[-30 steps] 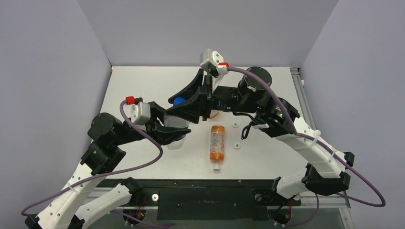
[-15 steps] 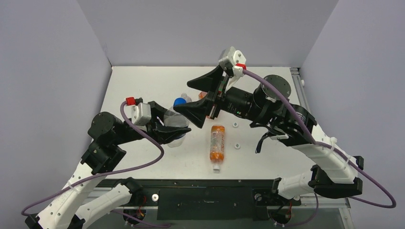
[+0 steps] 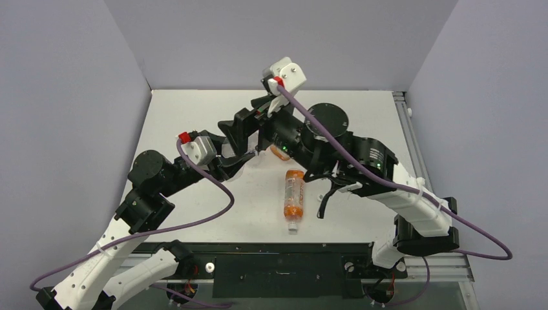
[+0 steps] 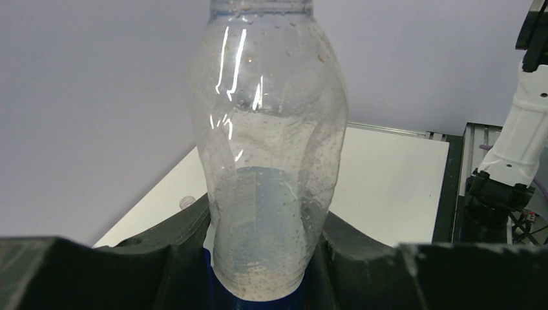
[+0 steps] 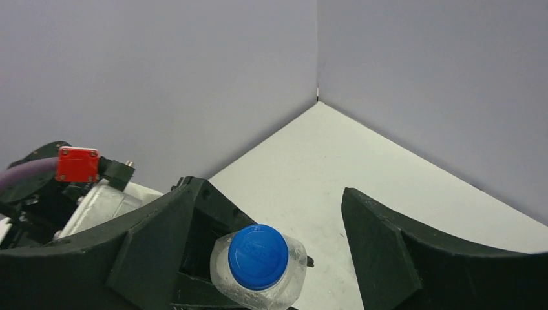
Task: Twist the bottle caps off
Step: Unscrew the bottle cap from the plastic bottle.
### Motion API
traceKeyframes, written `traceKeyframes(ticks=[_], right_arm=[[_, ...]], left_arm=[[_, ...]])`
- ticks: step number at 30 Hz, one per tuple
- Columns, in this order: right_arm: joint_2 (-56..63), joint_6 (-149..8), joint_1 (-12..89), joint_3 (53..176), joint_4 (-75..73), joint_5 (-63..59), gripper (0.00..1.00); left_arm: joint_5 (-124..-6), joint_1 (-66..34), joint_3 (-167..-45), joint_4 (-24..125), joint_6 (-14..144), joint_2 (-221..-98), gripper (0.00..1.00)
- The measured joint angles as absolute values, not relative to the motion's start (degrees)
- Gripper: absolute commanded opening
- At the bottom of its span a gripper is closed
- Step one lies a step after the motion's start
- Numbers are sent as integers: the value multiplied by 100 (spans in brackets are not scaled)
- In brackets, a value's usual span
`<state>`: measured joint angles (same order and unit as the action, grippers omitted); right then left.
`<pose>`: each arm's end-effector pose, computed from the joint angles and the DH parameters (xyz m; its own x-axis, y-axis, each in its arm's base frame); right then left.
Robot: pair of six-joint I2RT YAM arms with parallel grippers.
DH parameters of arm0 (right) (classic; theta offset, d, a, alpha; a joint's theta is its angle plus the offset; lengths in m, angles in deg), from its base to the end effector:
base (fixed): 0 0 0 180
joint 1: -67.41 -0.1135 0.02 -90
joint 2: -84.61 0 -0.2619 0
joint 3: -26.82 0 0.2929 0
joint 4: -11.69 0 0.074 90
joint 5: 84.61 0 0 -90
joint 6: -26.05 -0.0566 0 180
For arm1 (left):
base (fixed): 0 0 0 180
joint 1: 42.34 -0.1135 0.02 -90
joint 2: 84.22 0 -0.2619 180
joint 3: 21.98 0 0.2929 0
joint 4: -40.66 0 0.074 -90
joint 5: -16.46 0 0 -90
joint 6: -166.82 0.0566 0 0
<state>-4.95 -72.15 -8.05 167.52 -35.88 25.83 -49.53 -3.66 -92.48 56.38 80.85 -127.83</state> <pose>0.1016 0.3131 0.6114 -0.1014 0.1413 -0.9848 -0.8134 0.5582 0.1639 0.1534 -0.1523 0.4510 0.2129 -0.0882 -0.9731 0.8697 0.4710 0.1476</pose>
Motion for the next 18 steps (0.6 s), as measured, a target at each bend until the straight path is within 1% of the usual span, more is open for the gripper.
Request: traceKeyframes(ticks=[4, 5, 6, 8, 9, 10, 11, 12, 14, 18], right_arm=[[-744, -7248, -796, 16792, -3800, 2730, 59], [-779, -7259, -788, 16792, -3840, 2747, 53], [-799, -7292, -772, 16792, -3862, 2749, 50], [-803, -7355, -746, 16789, -3888, 2745, 35], [-795, -7379, -724, 16792, -3886, 2743, 32], [-786, -7410, -700, 16792, -3886, 2730, 23], [-779, -7451, -661, 16792, -3883, 2699, 19], [-779, -7504, -630, 16792, -3883, 2636, 10], [-779, -7532, -554, 16792, -3894, 2570, 1], [-733, -7598, -320, 16761, -3886, 2133, 0]], left_arm=[[-5088, -366, -9248, 5653, 8168, -12783, 0], [-5127, -366, -9248, 5658, 8183, -12785, 0], [-5165, -366, -9248, 5658, 8196, -12790, 0], [-5230, -364, -9248, 5660, 8203, -12796, 0], [-5250, -366, -9248, 5660, 8203, -12805, 0], [-5263, -366, -9248, 5658, 8203, -12814, 0], [-5280, -366, -9248, 5660, 8201, -12823, 0], [-5302, -366, -9248, 5669, 8198, -12840, 0], [-5333, -366, -9248, 5690, 8194, -12873, 0], [-5298, -366, -9250, 5701, 8074, -12910, 0]])
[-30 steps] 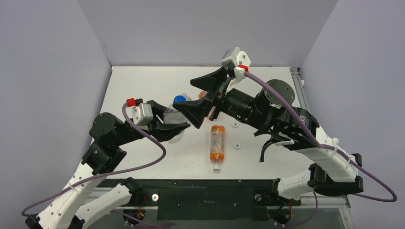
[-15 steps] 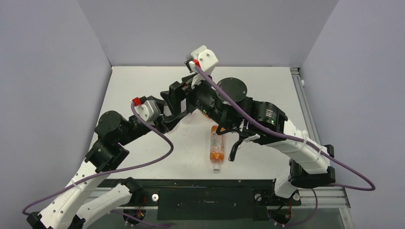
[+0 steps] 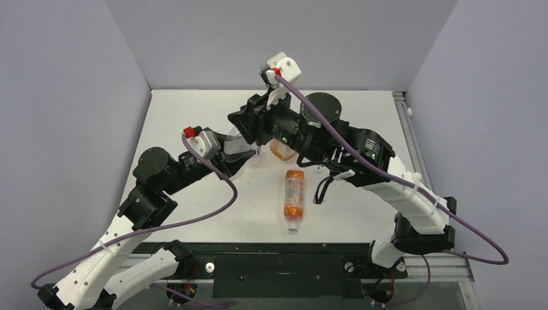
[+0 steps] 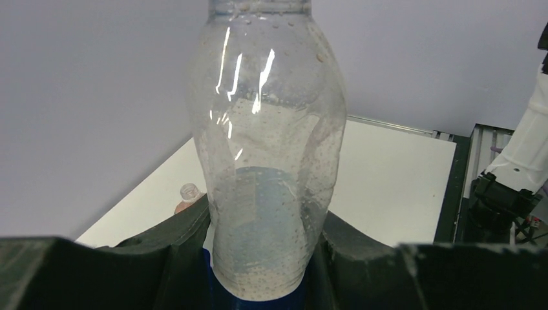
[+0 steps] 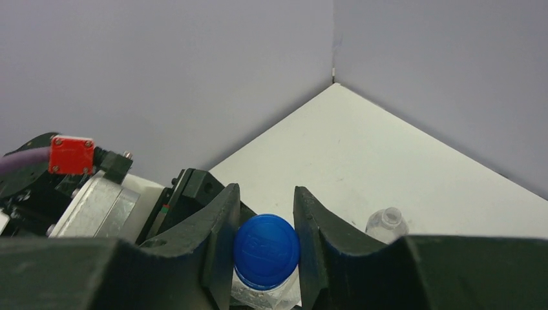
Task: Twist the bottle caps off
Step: Unscrew the bottle cap from the plastic bottle, then place the bottle cap at the center of the board.
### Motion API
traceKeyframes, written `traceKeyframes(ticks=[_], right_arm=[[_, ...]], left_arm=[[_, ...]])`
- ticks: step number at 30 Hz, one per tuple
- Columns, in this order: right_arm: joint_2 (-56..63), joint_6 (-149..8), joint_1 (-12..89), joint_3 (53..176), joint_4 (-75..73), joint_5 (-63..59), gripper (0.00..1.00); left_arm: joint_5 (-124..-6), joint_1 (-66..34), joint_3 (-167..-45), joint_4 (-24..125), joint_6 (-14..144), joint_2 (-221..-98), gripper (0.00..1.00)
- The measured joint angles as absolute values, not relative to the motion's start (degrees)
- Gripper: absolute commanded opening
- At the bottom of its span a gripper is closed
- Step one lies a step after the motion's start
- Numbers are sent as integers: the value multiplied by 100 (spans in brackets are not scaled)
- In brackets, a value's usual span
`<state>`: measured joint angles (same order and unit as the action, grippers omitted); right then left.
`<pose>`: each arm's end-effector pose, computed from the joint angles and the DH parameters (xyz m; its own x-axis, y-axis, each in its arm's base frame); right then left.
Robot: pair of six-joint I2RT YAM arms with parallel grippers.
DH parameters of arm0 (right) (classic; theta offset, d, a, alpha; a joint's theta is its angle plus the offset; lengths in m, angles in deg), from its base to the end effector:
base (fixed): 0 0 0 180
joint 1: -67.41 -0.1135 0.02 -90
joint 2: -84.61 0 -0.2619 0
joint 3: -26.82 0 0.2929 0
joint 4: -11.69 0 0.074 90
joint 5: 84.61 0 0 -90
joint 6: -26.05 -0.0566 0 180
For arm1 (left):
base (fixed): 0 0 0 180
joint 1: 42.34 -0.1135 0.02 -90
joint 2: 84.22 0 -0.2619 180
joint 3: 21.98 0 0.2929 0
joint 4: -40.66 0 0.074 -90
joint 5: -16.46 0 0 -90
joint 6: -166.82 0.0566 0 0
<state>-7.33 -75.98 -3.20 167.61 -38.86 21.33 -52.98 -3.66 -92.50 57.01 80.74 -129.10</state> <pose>0.1309 0.3250 0.5920 -0.1797 0.0931 -0.9793 -0.7959 0.5713 0.2004 0.1623 -0.1554 0.4455 0.1842 -0.0655 -0.9807 0.8451 0.5200 0.1240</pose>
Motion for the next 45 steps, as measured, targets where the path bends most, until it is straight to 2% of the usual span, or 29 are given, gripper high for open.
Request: traceKeyframes(ticks=[5, 12, 15, 17, 20, 27, 32, 37, 41, 45], right_arm=[[-473, -7489, 108, 16593, -3866, 653, 0], [-40, -7006, 412, 16654, -3837, -2499, 0], [104, -6925, 504, 16667, -3824, -3027, 0], [353, -6914, 734, 16381, -3702, -2892, 0], [919, -6984, 1232, 15447, -3433, -2050, 0], [2224, -7906, 2904, 11585, -2681, 312, 0], [2132, -8710, 3680, 9183, -2332, 1267, 0], [1518, -9134, 3861, 8060, -1757, 1932, 0], [788, -9395, 3890, 7813, -963, 2192, 8], [193, -9670, 3894, 7599, -290, 2290, 27]], left_arm=[[-4677, -371, -9250, 5688, 7613, -12901, 0], [-2767, -368, -9449, 5555, 6489, -12949, 0], [-2336, -368, -9503, 5494, 6238, -12938, 0], [-2295, -368, -9497, 5492, 6223, -12895, 0], [-2459, -368, -9350, 5450, 6325, -12761, 0], [-3160, -371, -8347, 5387, 6837, -12145, 0], [-3313, -371, -7807, 5406, 7143, -11946, 0], [-3392, -371, -7615, 5408, 7322, -11881, 0], [-3409, -371, -7462, 5380, 7453, -11830, 0], [-3436, -371, -7287, 5275, 7530, -11824, 0]])
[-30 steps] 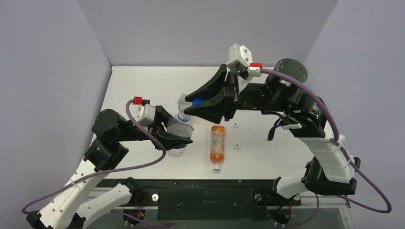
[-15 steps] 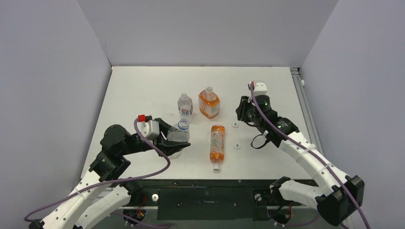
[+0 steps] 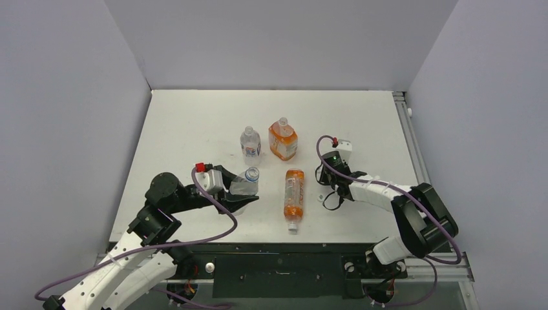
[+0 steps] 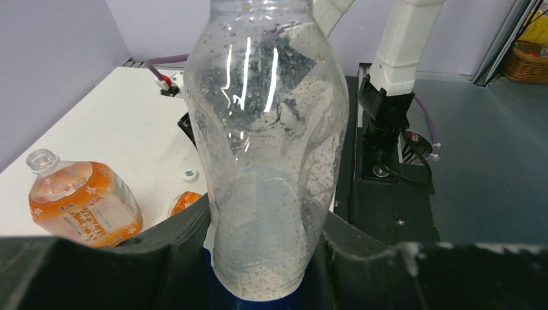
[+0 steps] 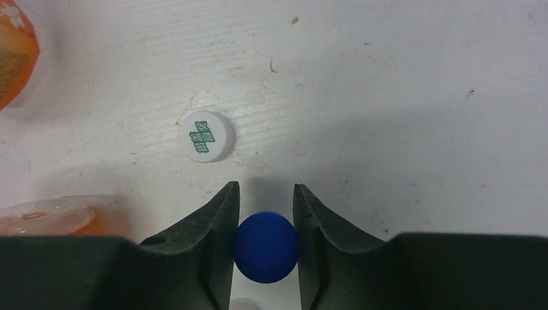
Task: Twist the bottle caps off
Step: Place the bottle cap at the center of the board, then place the plastic bottle at the center of the board.
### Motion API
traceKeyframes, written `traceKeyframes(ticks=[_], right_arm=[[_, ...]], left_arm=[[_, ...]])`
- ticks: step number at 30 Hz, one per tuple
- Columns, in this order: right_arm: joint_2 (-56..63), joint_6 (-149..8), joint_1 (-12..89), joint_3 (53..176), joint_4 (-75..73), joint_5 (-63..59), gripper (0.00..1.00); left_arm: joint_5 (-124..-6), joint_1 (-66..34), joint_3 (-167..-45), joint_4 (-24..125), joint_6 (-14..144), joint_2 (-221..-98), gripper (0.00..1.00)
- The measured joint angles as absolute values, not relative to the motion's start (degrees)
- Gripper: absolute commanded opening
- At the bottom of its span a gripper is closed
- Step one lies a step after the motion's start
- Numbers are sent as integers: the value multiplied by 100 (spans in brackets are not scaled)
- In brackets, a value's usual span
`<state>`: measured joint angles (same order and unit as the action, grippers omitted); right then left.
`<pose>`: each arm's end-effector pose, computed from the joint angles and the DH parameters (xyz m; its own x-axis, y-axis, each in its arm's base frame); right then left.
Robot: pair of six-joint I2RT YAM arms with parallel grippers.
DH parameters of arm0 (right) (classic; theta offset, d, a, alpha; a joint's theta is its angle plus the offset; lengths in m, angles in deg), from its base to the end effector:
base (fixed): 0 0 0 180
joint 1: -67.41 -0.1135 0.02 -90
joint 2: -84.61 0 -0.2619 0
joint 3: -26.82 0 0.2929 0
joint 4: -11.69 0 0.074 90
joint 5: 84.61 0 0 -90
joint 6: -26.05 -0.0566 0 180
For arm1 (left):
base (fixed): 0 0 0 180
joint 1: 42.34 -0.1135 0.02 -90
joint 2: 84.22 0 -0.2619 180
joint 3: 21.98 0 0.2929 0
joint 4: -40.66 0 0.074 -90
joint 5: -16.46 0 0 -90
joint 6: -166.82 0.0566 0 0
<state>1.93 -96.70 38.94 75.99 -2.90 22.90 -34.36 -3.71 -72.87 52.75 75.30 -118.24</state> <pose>0.2862 0.1358 0.1163 -0.7007 0.2069 -0.6828 0.1202 0.9776 0.1729 0.1345 -0.1532 0.3549 0.0392 -0.0576 -0.9976 0.9771 0.2111 0.0262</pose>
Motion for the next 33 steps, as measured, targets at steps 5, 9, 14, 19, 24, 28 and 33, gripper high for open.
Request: traceKeyframes(ticks=[5, 9, 14, 19, 24, 28, 33], right_arm=[[-106, -9932, 3894, 7242, 243, 2360, 43], [-106, -10052, 3885, 7142, 508, 2435, 56], [75, -10052, 3844, 7140, 333, 2437, 67], [1448, -9880, 3794, 7561, -609, 2220, 77], [2622, -9484, 3566, 9253, -1197, 1324, 80], [2738, -9198, 2919, 10934, -1241, 321, 80], [2541, -8912, 1735, 11850, -1127, -614, 81]], left_arm=[[-3501, -371, -7123, 5190, 7584, -11861, 0], [-3554, -373, -7049, 5087, 7584, -11898, 0], [-3565, -373, -7016, 4914, 7575, -11946, 0], [-3615, -373, -7016, 4814, 7534, -11992, 0], [-3720, -377, -7016, 4711, 7401, -12073, 0], [-3755, -382, -7016, 4587, 7276, -12195, 0], [-3794, -382, -7016, 4530, 7156, -12305, 0]])
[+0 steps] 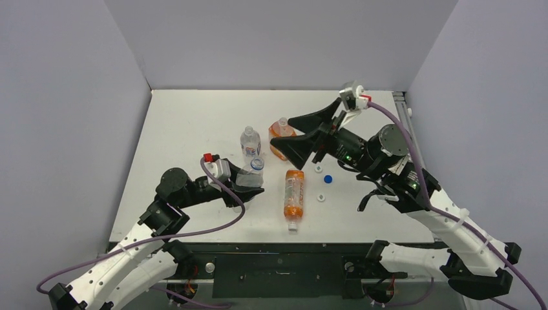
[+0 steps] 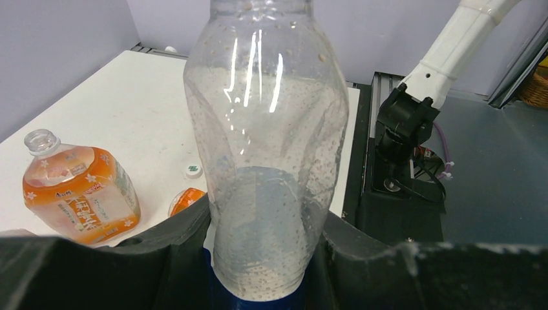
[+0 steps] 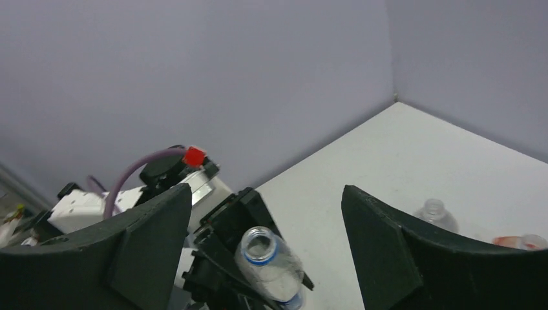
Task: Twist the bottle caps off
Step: Place the plastic bottle at the center of the board.
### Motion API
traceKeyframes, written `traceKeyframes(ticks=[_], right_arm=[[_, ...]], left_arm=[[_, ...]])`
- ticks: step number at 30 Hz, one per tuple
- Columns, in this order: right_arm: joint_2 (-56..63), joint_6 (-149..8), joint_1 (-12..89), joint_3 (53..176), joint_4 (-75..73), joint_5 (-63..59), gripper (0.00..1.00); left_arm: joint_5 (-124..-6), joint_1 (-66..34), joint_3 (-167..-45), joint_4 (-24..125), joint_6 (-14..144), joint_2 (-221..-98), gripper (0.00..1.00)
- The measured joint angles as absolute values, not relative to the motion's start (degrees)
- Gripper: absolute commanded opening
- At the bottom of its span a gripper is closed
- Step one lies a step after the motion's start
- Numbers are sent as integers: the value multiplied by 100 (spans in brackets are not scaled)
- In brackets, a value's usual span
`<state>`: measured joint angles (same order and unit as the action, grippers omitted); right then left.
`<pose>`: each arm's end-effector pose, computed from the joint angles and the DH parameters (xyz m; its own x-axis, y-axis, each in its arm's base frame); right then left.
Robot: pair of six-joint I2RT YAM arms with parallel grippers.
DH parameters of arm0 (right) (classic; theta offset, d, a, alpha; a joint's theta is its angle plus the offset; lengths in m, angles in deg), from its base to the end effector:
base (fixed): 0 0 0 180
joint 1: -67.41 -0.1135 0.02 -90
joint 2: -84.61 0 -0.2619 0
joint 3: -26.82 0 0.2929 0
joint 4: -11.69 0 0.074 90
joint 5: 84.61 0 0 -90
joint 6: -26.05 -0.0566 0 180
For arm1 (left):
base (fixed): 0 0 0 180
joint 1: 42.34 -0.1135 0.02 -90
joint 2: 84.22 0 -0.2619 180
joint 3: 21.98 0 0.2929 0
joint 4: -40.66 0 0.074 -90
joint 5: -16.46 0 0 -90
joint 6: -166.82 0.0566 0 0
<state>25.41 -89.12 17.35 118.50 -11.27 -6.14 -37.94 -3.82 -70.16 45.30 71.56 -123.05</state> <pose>0.1587 0.2071 0.5172 -0.2772 0.3180 -0.9066 -0.8396 0.3786 0.3895 0.1552 -0.1657 0.3352 -0.0241 -0.0761 -0.9968 0.9621 0.2690 -0.0438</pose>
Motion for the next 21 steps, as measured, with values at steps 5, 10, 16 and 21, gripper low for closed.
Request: traceKeyframes(ticks=[5, 10, 16, 21], right_arm=[[2069, -8684, 1022, 12114, -1162, -888, 80], [1496, -8503, 701, 12125, -1490, -820, 62], [1258, -8409, 548, 12136, -1759, -645, 26], [1258, -8241, 441, 12197, -1779, -475, 0]], left_arm=[[-3823, -382, -7020, 4530, 7097, -12322, 0], [-3840, -382, -7084, 4530, 7033, -12320, 0], [-3882, -384, -7189, 4584, 6955, -12270, 0], [-3890, -382, -7202, 4639, 6824, -12254, 61]])
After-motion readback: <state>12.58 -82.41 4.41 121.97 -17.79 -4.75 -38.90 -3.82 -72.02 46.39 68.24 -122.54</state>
